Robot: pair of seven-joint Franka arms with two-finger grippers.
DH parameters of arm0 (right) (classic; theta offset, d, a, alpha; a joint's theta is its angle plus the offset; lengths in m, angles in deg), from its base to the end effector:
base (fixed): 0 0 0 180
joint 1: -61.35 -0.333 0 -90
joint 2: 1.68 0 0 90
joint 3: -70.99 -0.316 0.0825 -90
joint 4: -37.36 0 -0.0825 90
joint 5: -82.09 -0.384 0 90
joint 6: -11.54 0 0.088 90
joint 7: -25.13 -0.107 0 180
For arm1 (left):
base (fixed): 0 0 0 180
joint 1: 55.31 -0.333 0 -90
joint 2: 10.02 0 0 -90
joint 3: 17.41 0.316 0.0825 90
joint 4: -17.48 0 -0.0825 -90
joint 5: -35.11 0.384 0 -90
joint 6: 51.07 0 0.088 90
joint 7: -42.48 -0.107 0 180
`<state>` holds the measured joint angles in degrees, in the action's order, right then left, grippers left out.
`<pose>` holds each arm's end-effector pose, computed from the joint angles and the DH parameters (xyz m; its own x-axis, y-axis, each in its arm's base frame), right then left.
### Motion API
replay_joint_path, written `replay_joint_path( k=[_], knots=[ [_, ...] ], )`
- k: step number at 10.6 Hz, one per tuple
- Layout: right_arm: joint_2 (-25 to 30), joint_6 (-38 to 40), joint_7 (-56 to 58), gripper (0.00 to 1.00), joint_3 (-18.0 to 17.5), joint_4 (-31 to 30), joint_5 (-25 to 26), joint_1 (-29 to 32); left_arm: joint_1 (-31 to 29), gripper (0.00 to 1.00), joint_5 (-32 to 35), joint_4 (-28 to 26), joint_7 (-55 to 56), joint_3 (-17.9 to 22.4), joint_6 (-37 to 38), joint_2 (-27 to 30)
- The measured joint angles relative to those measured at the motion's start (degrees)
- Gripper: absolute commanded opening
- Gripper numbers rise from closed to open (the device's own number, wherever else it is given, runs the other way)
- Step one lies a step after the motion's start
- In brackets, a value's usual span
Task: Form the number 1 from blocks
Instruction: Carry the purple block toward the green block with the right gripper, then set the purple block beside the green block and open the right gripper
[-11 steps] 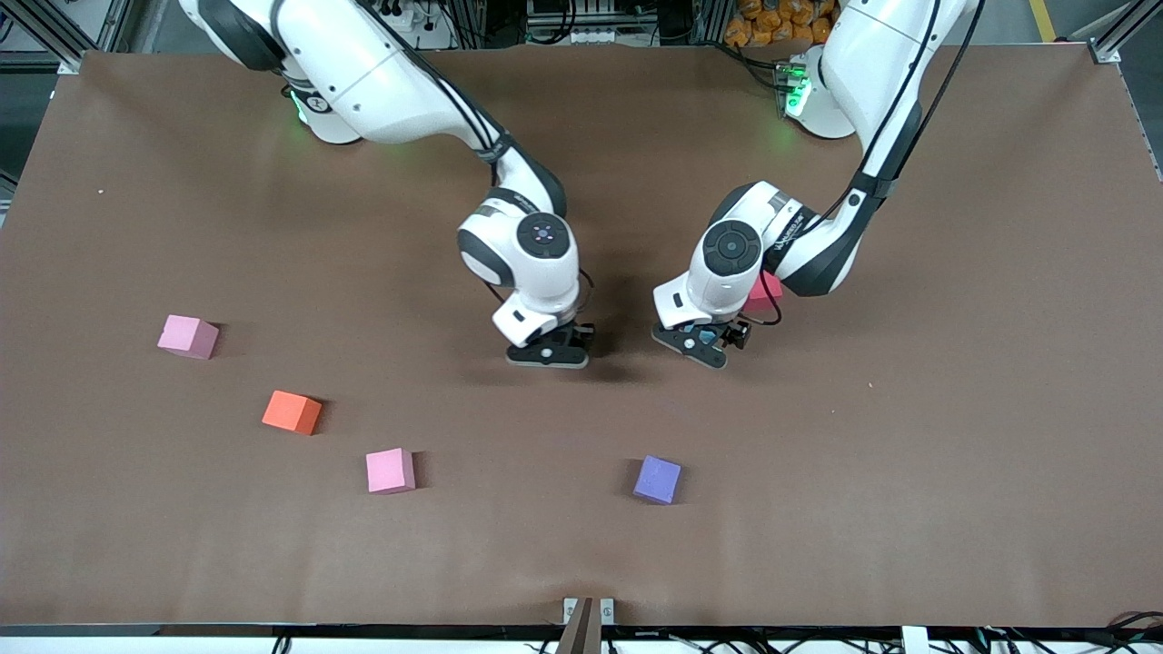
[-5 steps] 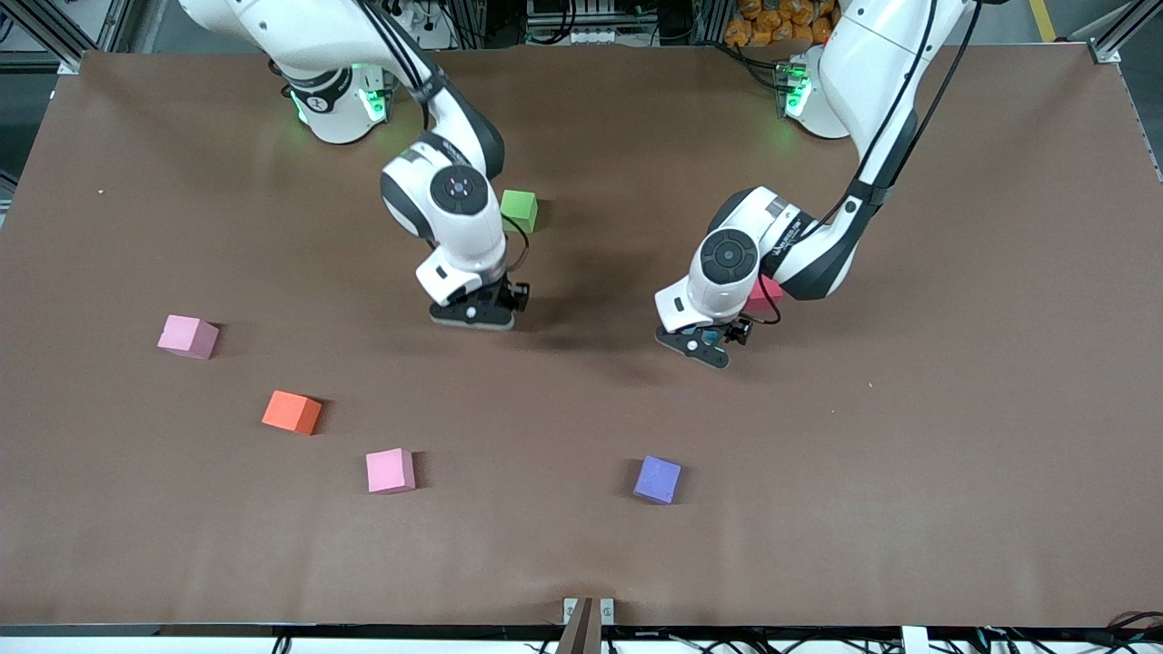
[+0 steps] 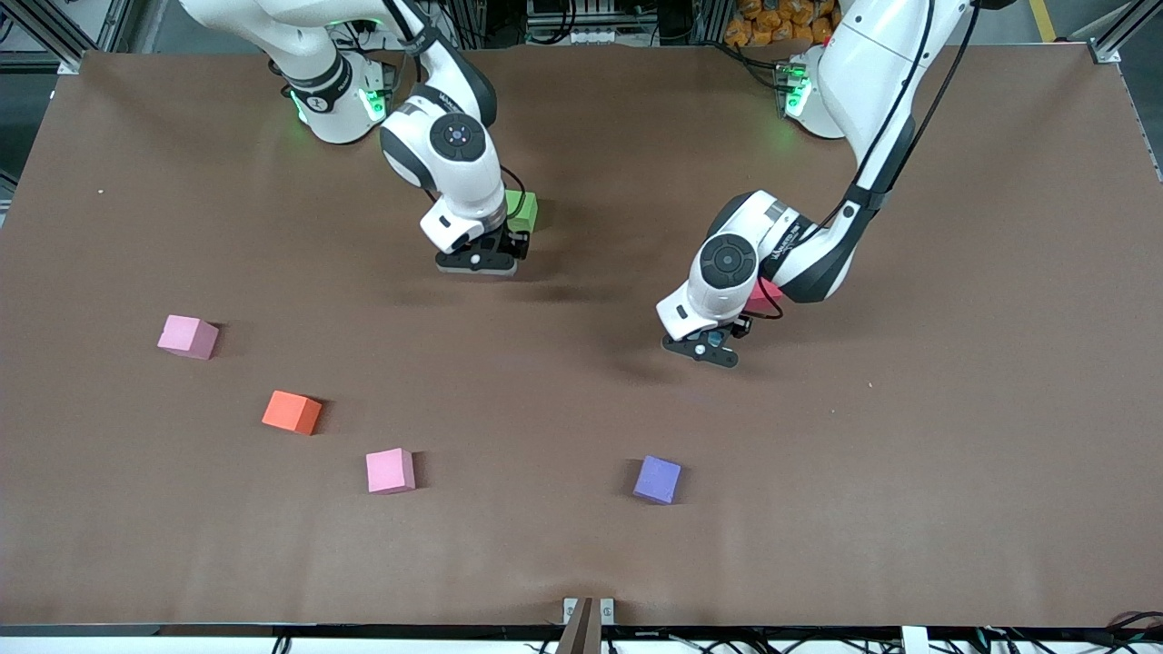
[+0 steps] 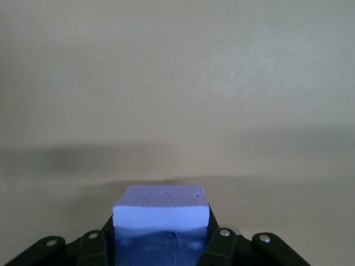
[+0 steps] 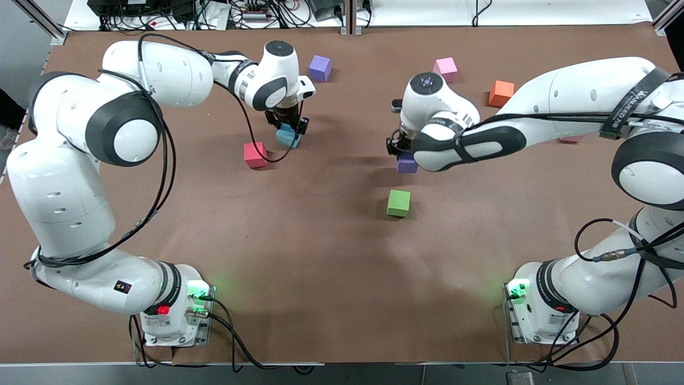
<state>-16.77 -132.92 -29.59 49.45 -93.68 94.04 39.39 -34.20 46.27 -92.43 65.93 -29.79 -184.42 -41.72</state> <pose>0.3822 0.3685 0.2441 0.9992 -0.0368 0.0168 -0.0371 -0.9991 0.0185 0.5151 -0.3321 0.1973 0.9521 -0.2849 -0.1111 -0.2926 -0.9544 -0.0596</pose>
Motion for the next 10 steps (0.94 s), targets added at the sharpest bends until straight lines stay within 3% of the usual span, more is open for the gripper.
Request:
replay_joint_path(
  k=[3,10],
  knots=[
    [0.0,-5.2,-2.1,0.0,-1.4,-4.4,0.0,0.1,0.0,0.0,0.0,1.2,4.6,-0.1,-0.1,0.0],
    [-0.6,-7.0,-5.1,0.0,-3.6,-4.9,0.0,0.1,3.7,0.0,0.0,3.0,19.0,-0.7,0.0,-0.1]
  ],
)
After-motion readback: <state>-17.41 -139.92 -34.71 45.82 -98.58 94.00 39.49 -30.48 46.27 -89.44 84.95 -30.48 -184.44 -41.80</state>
